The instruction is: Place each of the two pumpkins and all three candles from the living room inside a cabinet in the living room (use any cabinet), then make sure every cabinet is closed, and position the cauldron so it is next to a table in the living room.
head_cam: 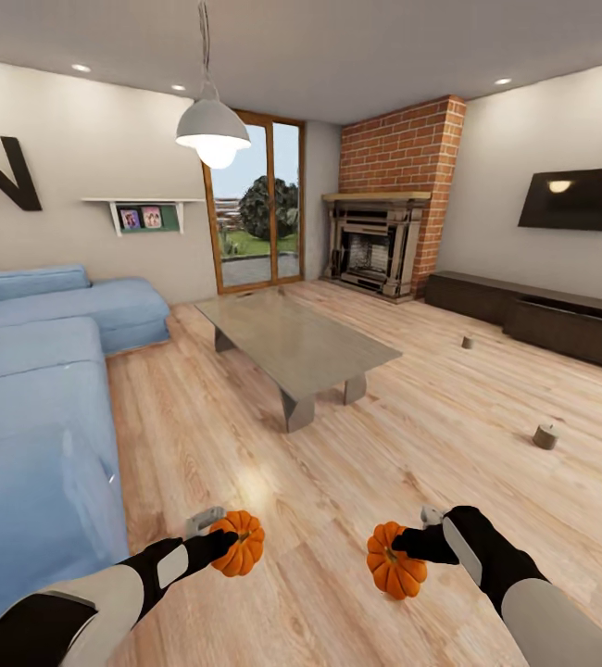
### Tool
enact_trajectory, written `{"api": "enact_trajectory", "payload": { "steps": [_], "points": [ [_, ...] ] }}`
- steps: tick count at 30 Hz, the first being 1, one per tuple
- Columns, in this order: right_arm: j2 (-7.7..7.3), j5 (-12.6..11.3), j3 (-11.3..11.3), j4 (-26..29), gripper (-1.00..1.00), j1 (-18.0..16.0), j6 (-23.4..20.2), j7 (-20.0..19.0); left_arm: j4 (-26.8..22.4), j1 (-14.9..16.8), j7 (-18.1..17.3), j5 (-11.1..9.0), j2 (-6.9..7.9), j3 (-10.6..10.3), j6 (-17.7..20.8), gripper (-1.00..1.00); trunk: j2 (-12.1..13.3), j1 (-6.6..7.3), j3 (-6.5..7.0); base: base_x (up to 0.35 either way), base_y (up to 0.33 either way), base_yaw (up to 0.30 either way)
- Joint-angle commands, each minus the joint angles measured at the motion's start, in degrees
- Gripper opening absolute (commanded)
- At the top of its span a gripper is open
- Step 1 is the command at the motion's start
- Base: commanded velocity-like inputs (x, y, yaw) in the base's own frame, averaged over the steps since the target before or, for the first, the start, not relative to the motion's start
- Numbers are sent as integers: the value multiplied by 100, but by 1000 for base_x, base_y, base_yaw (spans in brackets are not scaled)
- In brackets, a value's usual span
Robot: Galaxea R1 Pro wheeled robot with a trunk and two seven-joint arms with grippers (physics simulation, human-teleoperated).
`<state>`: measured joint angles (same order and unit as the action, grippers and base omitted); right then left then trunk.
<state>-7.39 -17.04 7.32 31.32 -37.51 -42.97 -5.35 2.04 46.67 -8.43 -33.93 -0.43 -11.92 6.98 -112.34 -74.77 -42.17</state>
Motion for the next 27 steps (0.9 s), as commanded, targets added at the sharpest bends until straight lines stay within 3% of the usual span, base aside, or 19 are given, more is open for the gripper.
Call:
{"api": "enact_trajectory", "payload": {
  "steps": [1, 27],
  "points": [
    [-8, -3, 33, 6, -100, -2, -19, -11, 21, 9, -27, -58, -3, -47, 5, -100, 39, 23, 16, 0, 0, -273],
    [-17, -9, 29, 6, -100, -2, -19, -9, 24, 9, -27, -52, -28, -47, -12, -100, 1082, 594, 558, 0, 0, -283]
  ]
}}
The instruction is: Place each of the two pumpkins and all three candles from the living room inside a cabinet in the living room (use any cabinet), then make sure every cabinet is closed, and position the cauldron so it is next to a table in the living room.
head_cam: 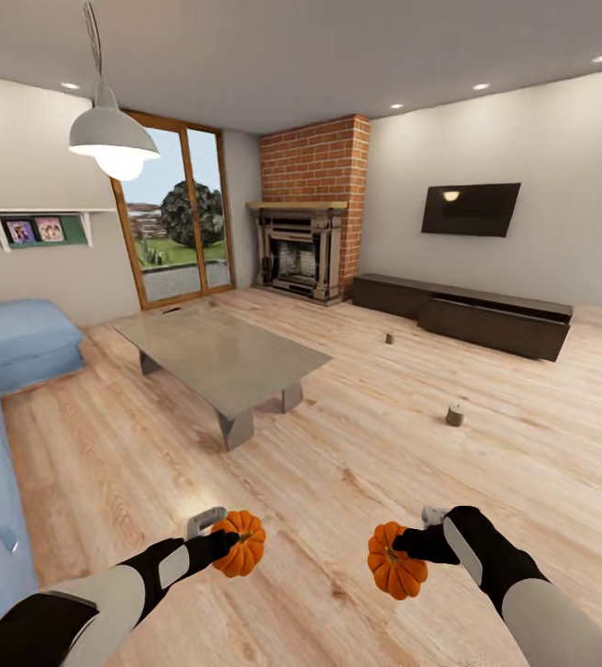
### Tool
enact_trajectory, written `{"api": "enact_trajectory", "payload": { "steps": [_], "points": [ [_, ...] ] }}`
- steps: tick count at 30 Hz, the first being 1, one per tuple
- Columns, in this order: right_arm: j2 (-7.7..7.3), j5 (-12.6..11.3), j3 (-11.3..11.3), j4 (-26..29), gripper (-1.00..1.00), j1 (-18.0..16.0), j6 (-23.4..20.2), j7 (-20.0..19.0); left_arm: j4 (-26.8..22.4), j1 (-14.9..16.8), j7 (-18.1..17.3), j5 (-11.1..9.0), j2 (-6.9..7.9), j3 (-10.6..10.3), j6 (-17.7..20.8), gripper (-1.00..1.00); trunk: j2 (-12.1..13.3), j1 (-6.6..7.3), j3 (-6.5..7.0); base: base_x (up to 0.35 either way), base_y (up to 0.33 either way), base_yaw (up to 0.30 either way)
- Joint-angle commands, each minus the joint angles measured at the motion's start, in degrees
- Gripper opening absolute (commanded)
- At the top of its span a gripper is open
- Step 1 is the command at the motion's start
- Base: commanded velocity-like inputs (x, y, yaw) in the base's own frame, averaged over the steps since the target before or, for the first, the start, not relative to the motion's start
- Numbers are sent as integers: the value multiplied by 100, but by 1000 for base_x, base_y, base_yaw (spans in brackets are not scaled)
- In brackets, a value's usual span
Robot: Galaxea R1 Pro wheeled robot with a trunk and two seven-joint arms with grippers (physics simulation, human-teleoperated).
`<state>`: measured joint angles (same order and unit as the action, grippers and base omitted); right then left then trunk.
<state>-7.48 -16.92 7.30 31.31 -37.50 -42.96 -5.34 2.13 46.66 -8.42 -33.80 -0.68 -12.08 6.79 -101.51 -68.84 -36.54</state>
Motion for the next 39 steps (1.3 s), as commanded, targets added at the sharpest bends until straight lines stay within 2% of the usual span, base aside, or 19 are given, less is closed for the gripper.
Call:
{"api": "enact_trajectory", "payload": {
  "steps": [1, 29, 35, 39],
  "points": [
    [-8, -21, 32, 7, -100, -3, -19, -11, 16, 10, -28, -65, -7, -31, 6, -100, 38, 23, 17, 0, 0, -284],
    [-8, -22, 26, 7, -100, -3, -24, -11, 16, 10, -28, -65, -46, -31, -10, -100, 1161, 638, 602, 0, 0, -284],
    [-7, -22, 26, 7, -100, -3, -27, -11, 7, 10, -7, -65, -44, -31, -20, -100, 1161, 638, 619, 60, 27, -269],
    [-8, -22, 26, 7, -100, -3, -25, -11, 7, 10, 183, -65, -46, -31, -20, -100, 1161, 638, 622, 288, 26, -76]
  ]
}}
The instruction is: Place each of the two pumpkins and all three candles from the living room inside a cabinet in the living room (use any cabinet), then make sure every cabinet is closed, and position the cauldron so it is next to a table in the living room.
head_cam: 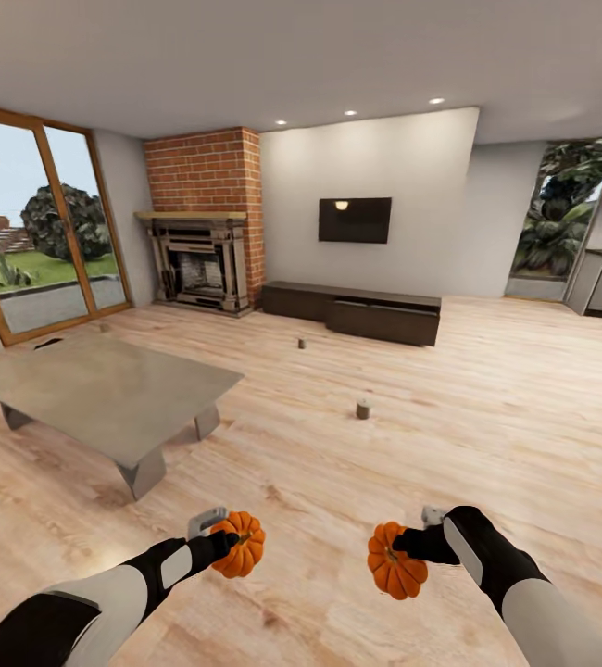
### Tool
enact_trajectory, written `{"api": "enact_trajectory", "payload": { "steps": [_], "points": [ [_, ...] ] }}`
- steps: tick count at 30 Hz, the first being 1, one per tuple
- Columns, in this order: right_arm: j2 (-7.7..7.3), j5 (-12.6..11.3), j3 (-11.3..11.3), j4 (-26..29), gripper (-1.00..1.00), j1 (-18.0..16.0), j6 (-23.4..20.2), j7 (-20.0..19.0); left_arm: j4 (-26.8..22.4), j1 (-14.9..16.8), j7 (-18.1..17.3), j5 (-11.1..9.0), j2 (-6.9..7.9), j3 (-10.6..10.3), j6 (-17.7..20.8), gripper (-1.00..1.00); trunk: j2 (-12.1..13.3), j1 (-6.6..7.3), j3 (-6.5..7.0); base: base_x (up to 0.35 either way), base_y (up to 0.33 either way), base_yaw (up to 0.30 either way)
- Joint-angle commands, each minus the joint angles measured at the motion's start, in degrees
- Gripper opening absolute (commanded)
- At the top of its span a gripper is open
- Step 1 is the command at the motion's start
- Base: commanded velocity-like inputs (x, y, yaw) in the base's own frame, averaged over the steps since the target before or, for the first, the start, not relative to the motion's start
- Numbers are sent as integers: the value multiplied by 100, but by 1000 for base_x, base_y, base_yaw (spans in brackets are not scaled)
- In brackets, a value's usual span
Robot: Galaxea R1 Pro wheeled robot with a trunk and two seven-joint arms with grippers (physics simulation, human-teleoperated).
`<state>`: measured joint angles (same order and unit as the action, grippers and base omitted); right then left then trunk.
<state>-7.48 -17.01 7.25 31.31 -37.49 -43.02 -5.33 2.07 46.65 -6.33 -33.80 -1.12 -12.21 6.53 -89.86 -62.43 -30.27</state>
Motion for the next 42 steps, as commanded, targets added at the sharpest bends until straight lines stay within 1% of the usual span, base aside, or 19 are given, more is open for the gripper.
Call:
{"api": "enact_trajectory", "payload": {
  "steps": [1, 2, 7, 8, 13, 26, 42],
  "points": [
    [-8, -13, 31, 7, -100, -4, -20, -12, 13, 11, -16, -66, -2, -18, 6, -100, -3, -3, -6, 320, 8, -24],
    [-7, -13, 31, 7, -100, -4, -21, -12, 13, 11, -1, -66, -4, -18, 6, -100, -3, -3, -5, 325, 5, -15],
    [-4, -12, 35, 7, -100, -4, -18, -12, 13, 11, 30, -66, -117, -18, 6, -100, -3, -3, -5, 333, 1, -2],
    [-4, -12, 34, 7, -100, -4, -20, -12, 13, 11, 30, -66, -122, -18, 6, -100, -3, -3, -5, 334, 0, -6],
    [-1, -12, 38, 7, -100, -4, -21, -12, 13, 11, 30, -66, -128, -18, 6, -100, -3, -3, -5, 334, 0, -152],
    [-1, -13, 31, 7, -100, -4, -19, -12, 13, 11, 31, -66, -131, -18, 6, -100, -3, -3, 4, 334, 0, -251],
    [-5, -13, 34, 7, -100, -4, -14, -12, 13, 11, 35, -66, -142, -18, 6, -100, -3, -3, 97, 334, 0, -245]
  ]
}}
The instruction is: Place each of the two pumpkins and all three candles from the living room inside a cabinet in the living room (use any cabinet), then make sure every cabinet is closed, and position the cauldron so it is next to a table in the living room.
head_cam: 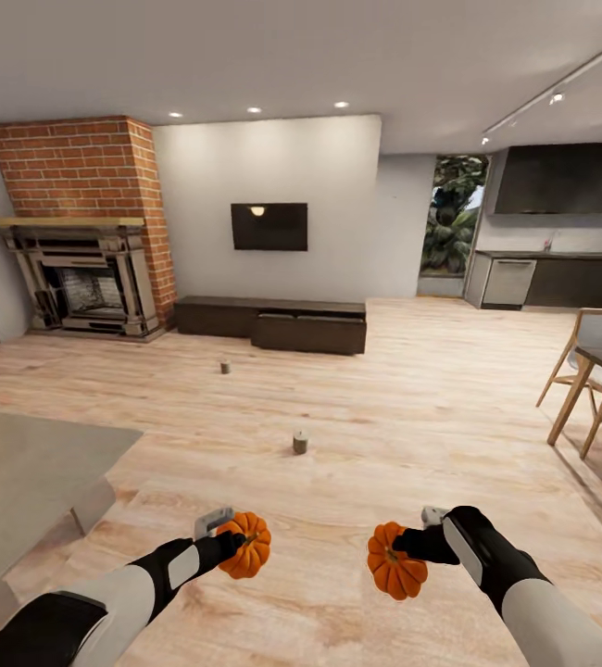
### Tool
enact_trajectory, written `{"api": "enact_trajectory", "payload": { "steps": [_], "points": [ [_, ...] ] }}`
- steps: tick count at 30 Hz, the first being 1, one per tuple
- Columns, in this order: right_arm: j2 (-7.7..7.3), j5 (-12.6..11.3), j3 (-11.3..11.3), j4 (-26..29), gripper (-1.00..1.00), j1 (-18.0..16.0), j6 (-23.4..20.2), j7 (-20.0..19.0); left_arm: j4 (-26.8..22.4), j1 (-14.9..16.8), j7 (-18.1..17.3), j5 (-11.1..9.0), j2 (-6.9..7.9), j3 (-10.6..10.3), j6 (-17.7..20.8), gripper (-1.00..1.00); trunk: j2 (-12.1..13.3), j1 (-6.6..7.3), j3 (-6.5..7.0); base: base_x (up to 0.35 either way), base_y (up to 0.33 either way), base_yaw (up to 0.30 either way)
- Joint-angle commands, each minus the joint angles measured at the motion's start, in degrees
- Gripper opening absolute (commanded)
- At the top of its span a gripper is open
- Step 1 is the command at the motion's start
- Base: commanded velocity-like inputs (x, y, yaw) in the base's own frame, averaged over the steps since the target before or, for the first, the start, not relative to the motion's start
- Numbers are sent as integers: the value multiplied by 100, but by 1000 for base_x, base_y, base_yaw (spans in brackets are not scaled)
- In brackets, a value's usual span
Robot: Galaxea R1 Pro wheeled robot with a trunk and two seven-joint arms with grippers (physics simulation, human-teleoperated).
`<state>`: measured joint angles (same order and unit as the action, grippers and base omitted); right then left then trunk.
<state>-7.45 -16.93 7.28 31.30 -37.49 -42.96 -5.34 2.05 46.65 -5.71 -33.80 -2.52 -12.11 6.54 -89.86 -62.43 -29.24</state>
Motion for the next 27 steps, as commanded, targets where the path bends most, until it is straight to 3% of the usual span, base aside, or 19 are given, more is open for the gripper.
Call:
{"api": "enact_trajectory", "payload": {
  "steps": [1, 7, 27],
  "points": [
    [-6, -21, 33, 8, -100, -4, -19, -11, 14, 11, -27, -65, -2, -28, 5, -100, -3, -3, 1, 334, 0, -234],
    [-7, -21, 33, 8, -100, -4, -20, -11, 14, 11, -27, -65, -3, -28, 5, -100, -3, -3, 32, 334, 0, -192],
    [-2, -12, 36, 8, -100, -4, -19, -11, 14, 11, -27, -65, -3, -28, 5, -100, -3, -3, 36, 334, -63, -6]
  ]
}}
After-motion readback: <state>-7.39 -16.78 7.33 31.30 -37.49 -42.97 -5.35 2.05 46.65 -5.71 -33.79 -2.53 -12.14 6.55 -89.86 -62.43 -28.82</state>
